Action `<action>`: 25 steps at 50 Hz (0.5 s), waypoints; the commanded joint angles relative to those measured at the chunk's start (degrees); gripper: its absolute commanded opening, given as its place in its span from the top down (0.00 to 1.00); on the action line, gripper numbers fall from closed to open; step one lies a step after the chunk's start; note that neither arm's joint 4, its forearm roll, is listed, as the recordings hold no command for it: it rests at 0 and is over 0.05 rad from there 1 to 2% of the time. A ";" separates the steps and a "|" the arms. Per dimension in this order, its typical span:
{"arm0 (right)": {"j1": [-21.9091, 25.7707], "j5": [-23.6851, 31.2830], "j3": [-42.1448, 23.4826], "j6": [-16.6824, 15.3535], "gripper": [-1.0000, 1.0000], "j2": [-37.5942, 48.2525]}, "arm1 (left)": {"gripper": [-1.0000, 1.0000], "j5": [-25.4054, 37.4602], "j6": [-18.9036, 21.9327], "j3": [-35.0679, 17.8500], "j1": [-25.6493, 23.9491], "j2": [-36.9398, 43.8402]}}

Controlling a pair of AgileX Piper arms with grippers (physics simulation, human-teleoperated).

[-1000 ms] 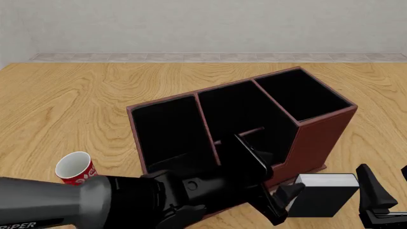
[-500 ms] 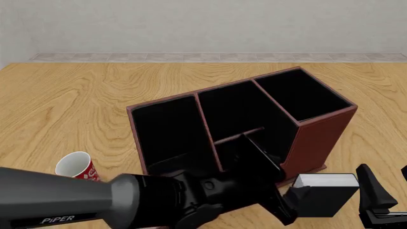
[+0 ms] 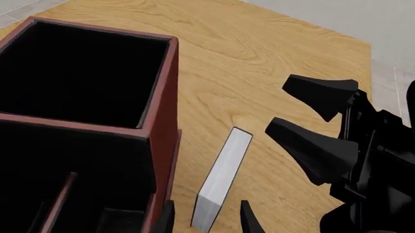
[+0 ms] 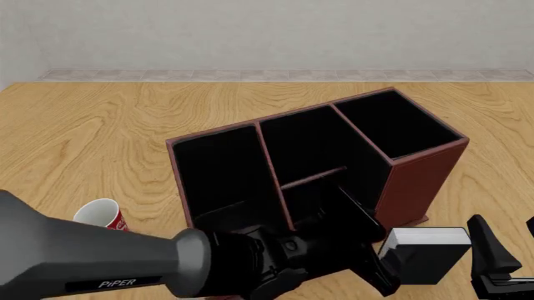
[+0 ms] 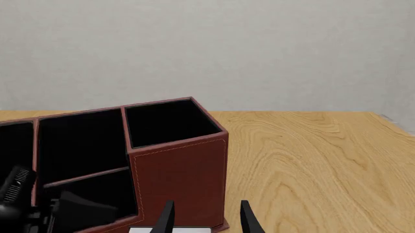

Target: Pick up the book and place it in the right compartment of the caddy.

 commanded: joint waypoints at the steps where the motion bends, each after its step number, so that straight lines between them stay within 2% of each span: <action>1: -0.01 -0.01 0.00 0.01 0.00 -0.01 | 0.00 -0.20 -0.55 -1.40 -0.12 1.82; 25: 0.00 0.00 0.00 -0.01 0.00 0.00 | 0.00 -1.19 -1.39 -3.82 -0.90 5.90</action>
